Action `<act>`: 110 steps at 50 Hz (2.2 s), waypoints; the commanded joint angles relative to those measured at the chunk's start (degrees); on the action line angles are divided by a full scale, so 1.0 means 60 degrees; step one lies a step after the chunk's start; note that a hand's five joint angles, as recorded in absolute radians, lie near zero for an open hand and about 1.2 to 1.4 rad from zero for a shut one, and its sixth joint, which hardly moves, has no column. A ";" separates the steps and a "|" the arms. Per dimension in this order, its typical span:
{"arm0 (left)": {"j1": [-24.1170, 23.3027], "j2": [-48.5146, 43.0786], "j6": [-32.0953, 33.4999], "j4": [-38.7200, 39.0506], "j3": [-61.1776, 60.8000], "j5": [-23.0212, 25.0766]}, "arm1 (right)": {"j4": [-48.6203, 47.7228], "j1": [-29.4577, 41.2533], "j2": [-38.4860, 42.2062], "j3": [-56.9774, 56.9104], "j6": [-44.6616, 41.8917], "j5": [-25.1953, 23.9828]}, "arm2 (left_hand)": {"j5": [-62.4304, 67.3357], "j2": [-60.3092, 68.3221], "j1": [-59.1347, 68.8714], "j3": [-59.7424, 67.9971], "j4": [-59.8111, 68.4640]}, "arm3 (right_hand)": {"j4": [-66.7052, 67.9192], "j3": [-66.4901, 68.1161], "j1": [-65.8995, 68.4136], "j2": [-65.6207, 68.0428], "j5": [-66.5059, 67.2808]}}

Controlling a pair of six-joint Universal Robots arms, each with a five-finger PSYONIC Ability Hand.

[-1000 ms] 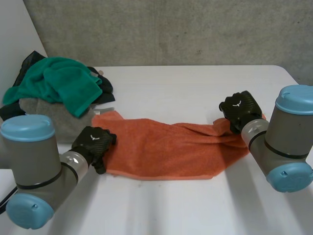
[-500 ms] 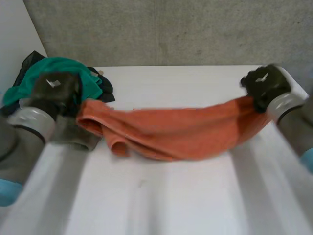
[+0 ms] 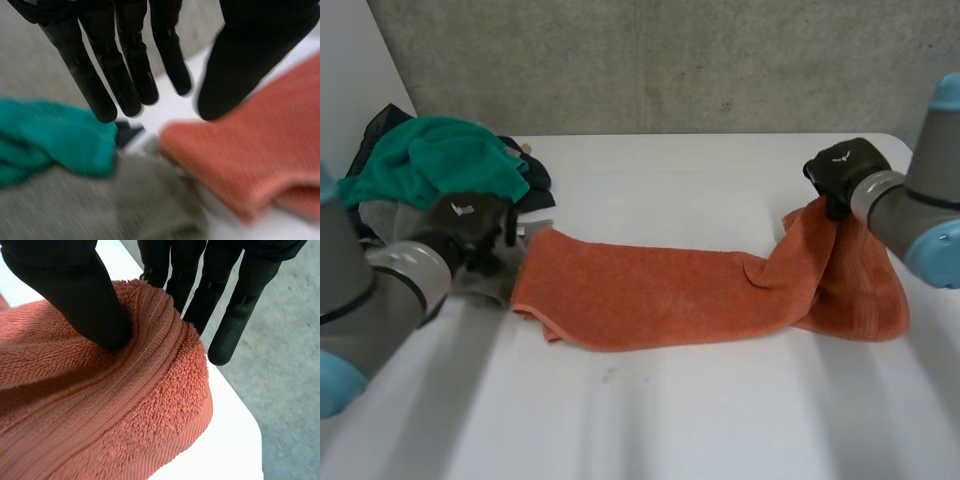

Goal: Fold the laundry.

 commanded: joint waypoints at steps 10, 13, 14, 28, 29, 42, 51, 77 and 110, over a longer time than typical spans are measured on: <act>0.0271 -0.0595 -0.0047 -0.0022 -0.0819 0.1072 | -0.2662 -0.0051 -0.0296 0.1866 0.0611 0.0679 | -0.4372 -0.4359 -0.3831 -0.4406 -0.4377 | 0.0877 0.0960 0.1829 0.1057 0.1429; 0.0272 -0.0860 -0.0091 0.0022 -0.0716 0.1307 | -0.2647 -0.0095 -0.0341 0.2043 0.0640 0.0605 | -0.4204 -0.4192 -0.3664 -0.4239 -0.4210 | 0.0011 0.0094 0.0963 0.0191 0.0563; 0.0257 -0.1035 -0.0135 0.0066 -0.0600 0.1409 | -0.2618 -0.0153 -0.0355 0.2116 0.0655 0.0547 | -0.4037 -0.4024 -0.3496 -0.4072 -0.4043 | -0.0826 -0.0743 0.0126 -0.0646 -0.0274; -0.0080 -0.2662 0.0201 0.0286 0.0866 0.0239 | -0.2370 -0.1002 -0.1101 0.2190 0.1562 0.0356 | 0.2631 0.2644 0.3171 0.2596 0.2625 | -0.9778 -0.9695 -0.8826 -0.9598 -0.9226; -0.0124 -0.2692 0.0332 0.0286 0.0938 0.0210 | -0.2195 -0.1133 -0.1349 0.2248 0.1621 0.0254 | 0.4219 0.4232 0.4760 0.4184 0.4213 | -0.9778 -0.9695 -0.8826 -0.9598 -0.9226; -0.0300 -0.1243 0.0422 0.0476 0.0530 0.0341 | 0.1511 -0.1677 -0.3797 0.4195 0.0773 -0.1181 | 0.5073 0.5086 0.5614 0.5038 0.5067 | -0.8154 -0.8071 -0.7202 -0.7974 -0.7602; -0.0329 -0.0612 0.0334 0.0433 0.0353 0.0400 | 0.1720 -0.1706 -0.4281 0.6349 -0.0063 -0.2178 | 0.5073 0.5086 0.5614 0.5038 0.5067 | -0.4143 -0.4060 -0.3191 -0.3963 -0.3591; -0.0227 -0.0919 0.0290 0.0433 0.0895 0.0341 | -0.2662 -0.0578 -0.1410 0.5692 0.0347 -0.2340 | 0.5073 0.5086 0.5614 0.5038 0.5067 | -0.5770 -0.5686 -0.4817 -0.5590 -0.5218; 0.0183 -0.2940 0.0436 0.2289 0.4274 0.0035 | -0.4371 -0.0139 0.0100 0.1608 0.0741 -0.2076 | 0.5073 0.5086 0.5614 0.5038 0.5067 | 0.1889 0.1972 0.2841 0.2069 0.2441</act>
